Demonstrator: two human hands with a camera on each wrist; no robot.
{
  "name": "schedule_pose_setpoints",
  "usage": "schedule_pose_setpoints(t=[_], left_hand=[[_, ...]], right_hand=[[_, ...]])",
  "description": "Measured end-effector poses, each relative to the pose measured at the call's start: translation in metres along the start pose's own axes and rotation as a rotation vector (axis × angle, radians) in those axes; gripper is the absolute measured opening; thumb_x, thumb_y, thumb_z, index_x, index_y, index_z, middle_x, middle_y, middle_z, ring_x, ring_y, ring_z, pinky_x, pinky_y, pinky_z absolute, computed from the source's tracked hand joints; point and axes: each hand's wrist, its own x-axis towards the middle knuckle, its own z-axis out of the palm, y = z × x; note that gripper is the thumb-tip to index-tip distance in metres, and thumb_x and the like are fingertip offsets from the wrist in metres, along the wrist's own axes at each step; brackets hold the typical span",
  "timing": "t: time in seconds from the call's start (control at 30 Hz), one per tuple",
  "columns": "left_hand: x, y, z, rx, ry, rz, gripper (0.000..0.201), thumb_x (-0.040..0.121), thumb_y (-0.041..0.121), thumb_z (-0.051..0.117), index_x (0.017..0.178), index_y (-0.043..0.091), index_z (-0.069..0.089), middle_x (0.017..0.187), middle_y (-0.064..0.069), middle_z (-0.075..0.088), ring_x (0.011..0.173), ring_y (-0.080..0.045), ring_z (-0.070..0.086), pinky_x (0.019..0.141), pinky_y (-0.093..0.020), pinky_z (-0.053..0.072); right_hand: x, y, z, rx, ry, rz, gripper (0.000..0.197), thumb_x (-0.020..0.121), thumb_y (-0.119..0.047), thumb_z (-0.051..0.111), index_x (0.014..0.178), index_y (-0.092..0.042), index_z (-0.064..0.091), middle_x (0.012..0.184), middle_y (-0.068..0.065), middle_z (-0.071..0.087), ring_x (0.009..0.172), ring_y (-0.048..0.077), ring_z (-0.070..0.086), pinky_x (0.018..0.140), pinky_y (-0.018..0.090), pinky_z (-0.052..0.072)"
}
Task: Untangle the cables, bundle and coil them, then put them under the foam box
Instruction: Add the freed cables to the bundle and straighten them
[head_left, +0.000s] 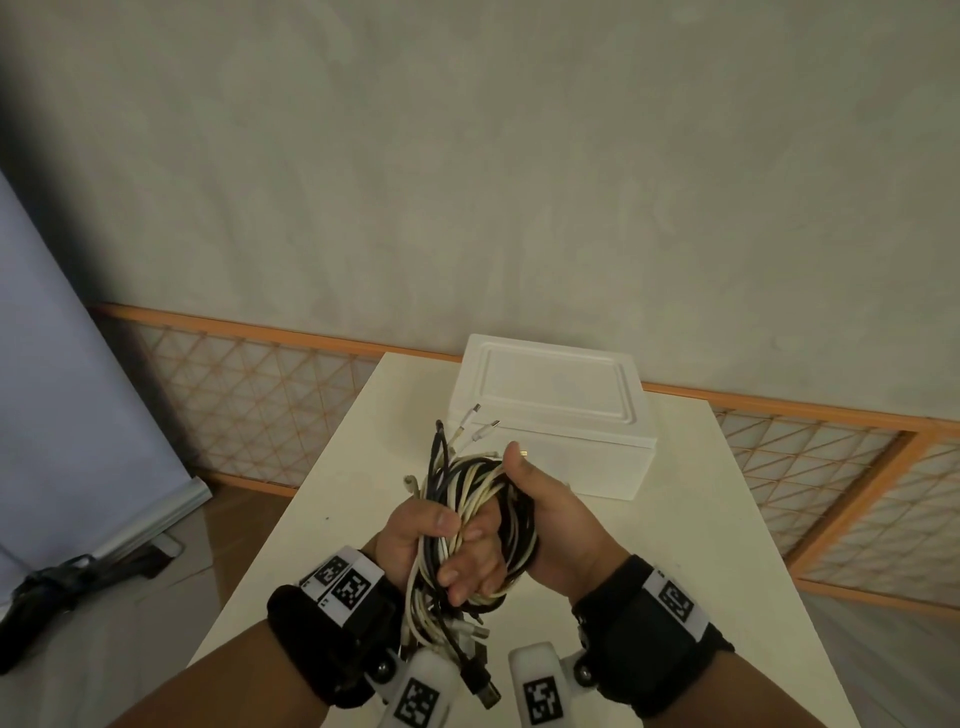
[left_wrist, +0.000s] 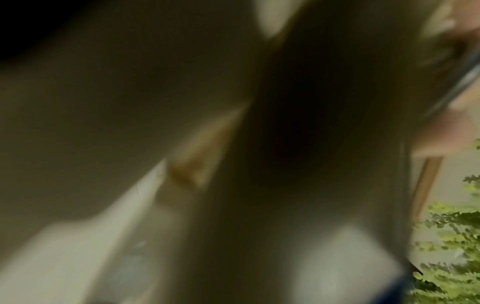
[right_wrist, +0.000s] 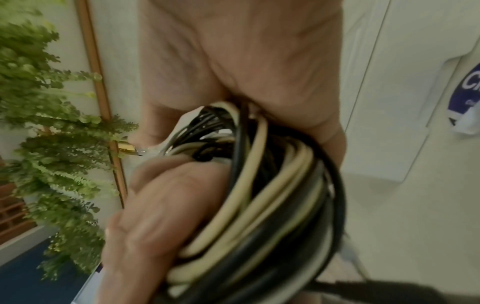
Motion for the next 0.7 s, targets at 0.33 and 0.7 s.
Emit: schedule_pose_setpoints(t=[0.33,0.7], left_hand=[[0.003,-0.011,0.008,-0.001,0.064,-0.018,0.02,0.087,0.026,0.045,0.091,0.01,0.055,0.069,0.004,0.068,0.065,-0.012,0.066,0.078,-0.03,0.048],[-0.019,-0.024,-0.007,0.125,0.618,-0.028,0.071,0.051,0.058,0.086,0.078,-0.005,0.069,0.073,-0.021,0.068,0.067,-0.03,0.068,0.068,-0.037,0.056]], right_hand=[[0.005,0.007,0.007,-0.11,0.397,-0.099,0.05,0.083,-0.054,0.055,0.062,-0.011,0.067,0.061,0.006,0.069,0.06,0.016,0.068,0.053,0.021,0.051],[0.021,0.029,-0.017,-0.267,0.579,-0.1,0.068,0.06,-0.073,0.067,0.063,-0.007,0.053,0.055,0.013,0.047,0.05,0.022,0.044,0.054,0.029,0.039]])
